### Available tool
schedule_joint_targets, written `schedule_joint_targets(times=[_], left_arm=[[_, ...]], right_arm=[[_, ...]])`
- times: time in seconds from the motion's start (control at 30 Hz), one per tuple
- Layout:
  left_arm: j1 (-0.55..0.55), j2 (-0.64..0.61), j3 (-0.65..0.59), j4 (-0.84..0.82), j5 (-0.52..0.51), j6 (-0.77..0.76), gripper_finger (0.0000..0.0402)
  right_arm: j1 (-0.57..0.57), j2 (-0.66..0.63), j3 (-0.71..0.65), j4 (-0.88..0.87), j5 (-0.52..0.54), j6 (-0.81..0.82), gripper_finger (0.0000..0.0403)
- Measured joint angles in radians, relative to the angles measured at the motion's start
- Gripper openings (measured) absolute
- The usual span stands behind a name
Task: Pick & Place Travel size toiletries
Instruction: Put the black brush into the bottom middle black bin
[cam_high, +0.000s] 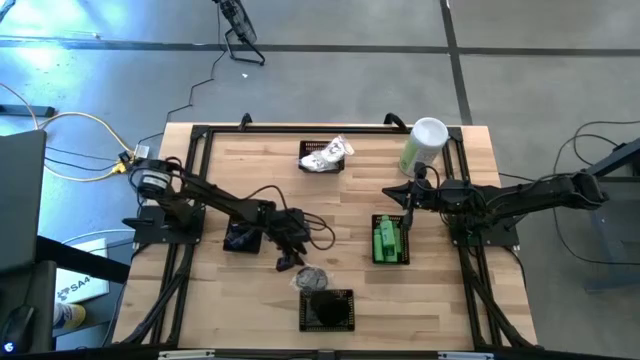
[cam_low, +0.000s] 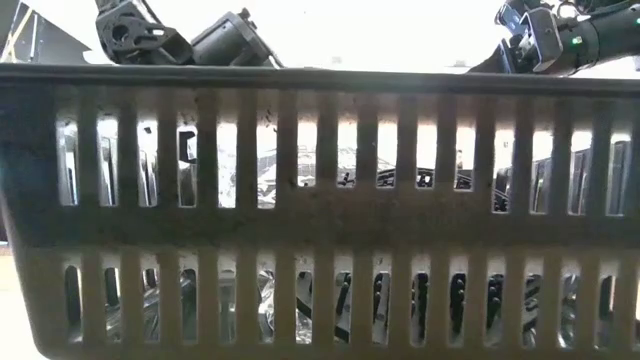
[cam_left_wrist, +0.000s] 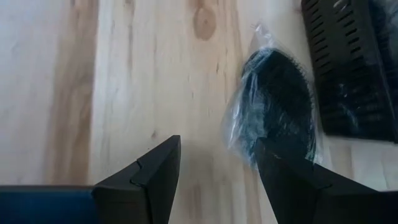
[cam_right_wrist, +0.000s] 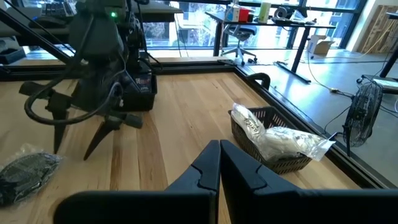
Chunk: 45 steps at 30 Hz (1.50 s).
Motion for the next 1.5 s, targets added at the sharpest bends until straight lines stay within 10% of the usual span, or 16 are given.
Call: schedule_joint_targets(times=[1.5], left_arm=[[0.000,0.054,0.001,0.106,0.028,-0.023,0.0145]], right_arm=[[0.000,0.000,0.000,0.004,0.000,-0.003,0.0004]])
